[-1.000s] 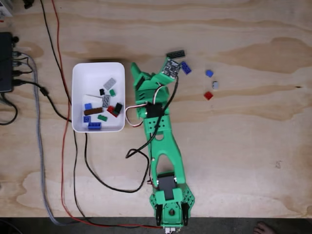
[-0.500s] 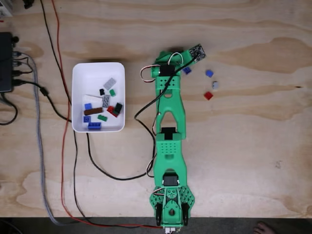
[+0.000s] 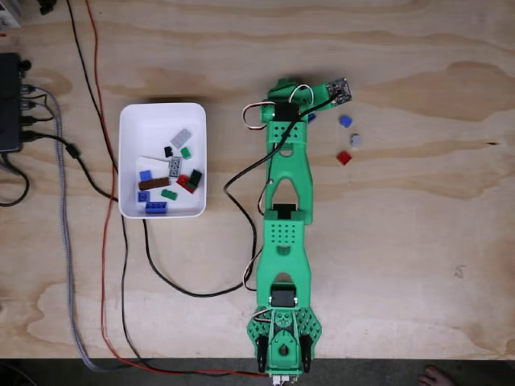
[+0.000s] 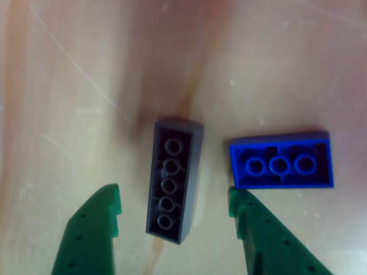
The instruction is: Put all lego bricks in the bin.
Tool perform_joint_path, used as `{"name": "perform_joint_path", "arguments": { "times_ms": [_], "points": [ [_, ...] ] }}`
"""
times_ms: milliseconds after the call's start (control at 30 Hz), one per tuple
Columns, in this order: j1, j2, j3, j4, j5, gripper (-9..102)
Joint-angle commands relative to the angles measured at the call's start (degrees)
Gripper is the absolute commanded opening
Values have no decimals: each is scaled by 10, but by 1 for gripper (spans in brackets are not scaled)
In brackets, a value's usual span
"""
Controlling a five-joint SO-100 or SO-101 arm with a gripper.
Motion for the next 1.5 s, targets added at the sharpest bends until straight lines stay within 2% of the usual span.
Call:
{"name": "perform_joint_path", "arguments": {
  "times_ms": [0, 300, 500, 633, 700, 767, 867, 967, 1033, 1067, 1167, 1333, 1467],
  "points": [
    [21, -4, -70, -11, -27, 16],
    [18, -15, -56, 4, -64, 7],
    [20, 64, 36, 38, -85, 5],
    [24, 120, 105, 9, -98, 7],
    [15, 121, 105, 0, -112, 0],
    [2, 137, 120, 9, -122, 0],
    [-10, 264, 257, -40, -105, 0],
    [-37, 514, 426, -109, -72, 0],
    [-91, 643, 429, -78, -68, 0],
    [-131, 684, 393, -33, -71, 0],
    [-259, 716, 265, 77, -74, 0],
    [-406, 571, 124, 188, -67, 0],
    [-430, 448, 113, 200, -26, 0]
  ]
}}
